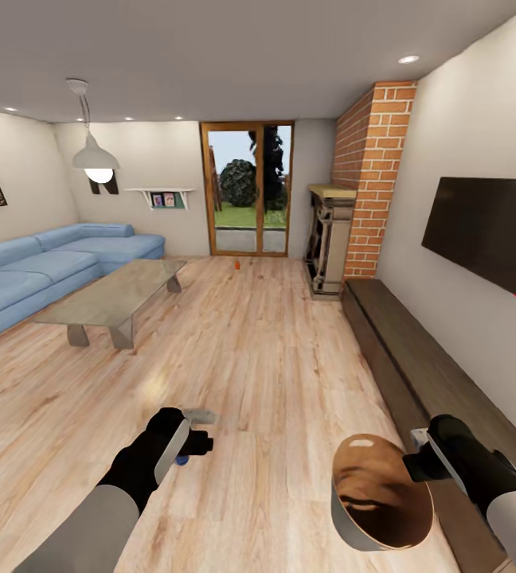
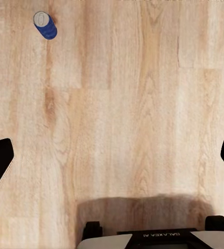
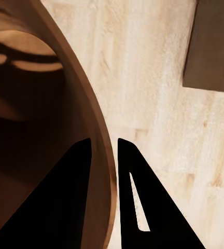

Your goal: Put the three can of soda from the living room inside the tash can in the kitchen.

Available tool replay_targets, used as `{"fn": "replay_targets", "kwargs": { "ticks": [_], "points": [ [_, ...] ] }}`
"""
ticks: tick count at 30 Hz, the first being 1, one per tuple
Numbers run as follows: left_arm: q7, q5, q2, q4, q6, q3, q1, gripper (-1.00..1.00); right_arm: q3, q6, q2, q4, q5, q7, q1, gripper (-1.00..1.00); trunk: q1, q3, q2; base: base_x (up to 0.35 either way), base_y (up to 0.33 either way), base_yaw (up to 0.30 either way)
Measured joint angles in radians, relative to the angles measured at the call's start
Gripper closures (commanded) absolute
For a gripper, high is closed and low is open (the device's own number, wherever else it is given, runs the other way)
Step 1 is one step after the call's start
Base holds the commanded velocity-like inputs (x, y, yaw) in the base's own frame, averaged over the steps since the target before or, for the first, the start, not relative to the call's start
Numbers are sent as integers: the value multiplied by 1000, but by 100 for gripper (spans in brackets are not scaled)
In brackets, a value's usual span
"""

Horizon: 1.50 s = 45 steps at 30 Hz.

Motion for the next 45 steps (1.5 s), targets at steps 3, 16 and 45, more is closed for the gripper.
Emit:
{"fn": "replay_targets", "kwargs": {
  "ticks": [3, 16, 45],
  "points": [
    [0, 0, 0, -1, 0, 0, 0, -100, 0, 1, 0, 0, -5, 1, 0, 100, 0, 0, 0, 108, 249, 0],
    [0, 0, -3, -4, -14, 0, 0, -100, 1, 1, 6, 0, -6, 1, 0, 100, 0, -9, 0, 16, 35, 100],
    [0, 0, -5, -5, -18, -1, 0, -100, 29, 1, 19, 0, 1, -4, 0, 100, 0, -44, 0, 0, 0, 174]
  ]
}}
